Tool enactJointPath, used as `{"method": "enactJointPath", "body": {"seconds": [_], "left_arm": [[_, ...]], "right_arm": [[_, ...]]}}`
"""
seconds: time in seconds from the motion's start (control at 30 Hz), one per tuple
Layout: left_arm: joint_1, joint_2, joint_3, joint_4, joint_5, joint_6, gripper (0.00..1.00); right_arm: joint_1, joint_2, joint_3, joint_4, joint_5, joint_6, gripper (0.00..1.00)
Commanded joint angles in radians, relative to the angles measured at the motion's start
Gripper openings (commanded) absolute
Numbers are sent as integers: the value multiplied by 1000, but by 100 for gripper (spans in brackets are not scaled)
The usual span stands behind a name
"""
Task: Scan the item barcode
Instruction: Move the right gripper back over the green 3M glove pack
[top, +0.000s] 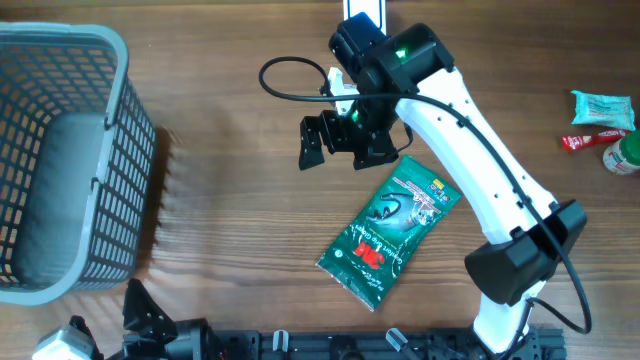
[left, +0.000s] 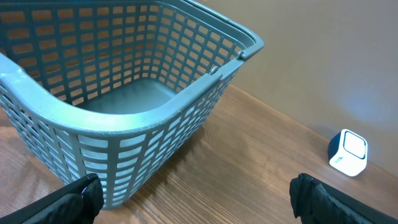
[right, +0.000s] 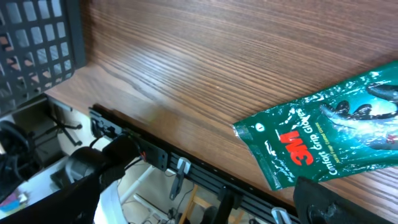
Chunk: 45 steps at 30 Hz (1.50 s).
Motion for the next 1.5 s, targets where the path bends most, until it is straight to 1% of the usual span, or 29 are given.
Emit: {"method": "enactJointPath", "body": {"seconds": [0.0, 0.07, 0.17, 0.23, 0.4, 0.47, 0.57, 0.63, 0.7, 0.73, 0.8, 1.0, 1.1, 1.17, 1.23, 1.27, 1.3, 1.43, 1.47], "left_arm": [[-3, -3, 2, 3, 8, -5, 100], [-3, -3, 2, 3, 8, -5, 100], [-3, -3, 2, 3, 8, -5, 100], [-3, -3, 2, 3, 8, -5, 100], [-3, -3, 2, 3, 8, -5, 100], [-3, -3, 2, 3, 8, -5, 100], [-3, -3, 2, 3, 8, -5, 100], [-3, -3, 2, 3, 8, -5, 100], [-3, -3, 2, 3, 8, -4, 100], [-3, -3, 2, 4, -3, 3, 100], [-3, -3, 2, 3, -42, 3, 100], [-3, -3, 2, 3, -44, 3, 100], [-3, -3, 2, 5, -44, 2, 100], [-3, -3, 2, 67, -32, -6, 100], [-3, -3, 2, 151, 47, -58, 100], [-3, 0, 2, 202, 124, -86, 100], [-3, 8, 2, 232, 180, -89, 100], [-3, 109, 2, 257, 346, -102, 100], [-3, 166, 2, 257, 401, -102, 100]], "right_arm": [[-1, -18, 8, -1, 136, 102, 100], [-3, -18, 8, -1, 249, 206, 100], [-3, -18, -8, -1, 311, 310, 100], [-3, -18, -40, -1, 360, 368, 100], [-15, -18, -135, 0, 551, 550, 100], [-41, -18, -141, 0, 560, 587, 100], [-78, -18, -141, 0, 560, 592, 100], [-102, -18, -141, 0, 544, 544, 99], [-130, -26, -141, 0, 482, 456, 100], [-147, -31, -141, 0, 438, 396, 100], [-171, -42, -141, 0, 389, 338, 100], [-209, -48, -141, 0, 379, 312, 100], [-246, -59, -141, 0, 332, 209, 100], [-286, -82, -141, 0, 251, 142, 100], [-341, -116, -141, 0, 194, 89, 100], [-384, -145, -141, 0, 179, 66, 100], [-420, -170, -141, 0, 175, 47, 100], [-519, -268, -148, 0, 166, 0, 100], [-534, -293, -156, 0, 166, -9, 100]]}}
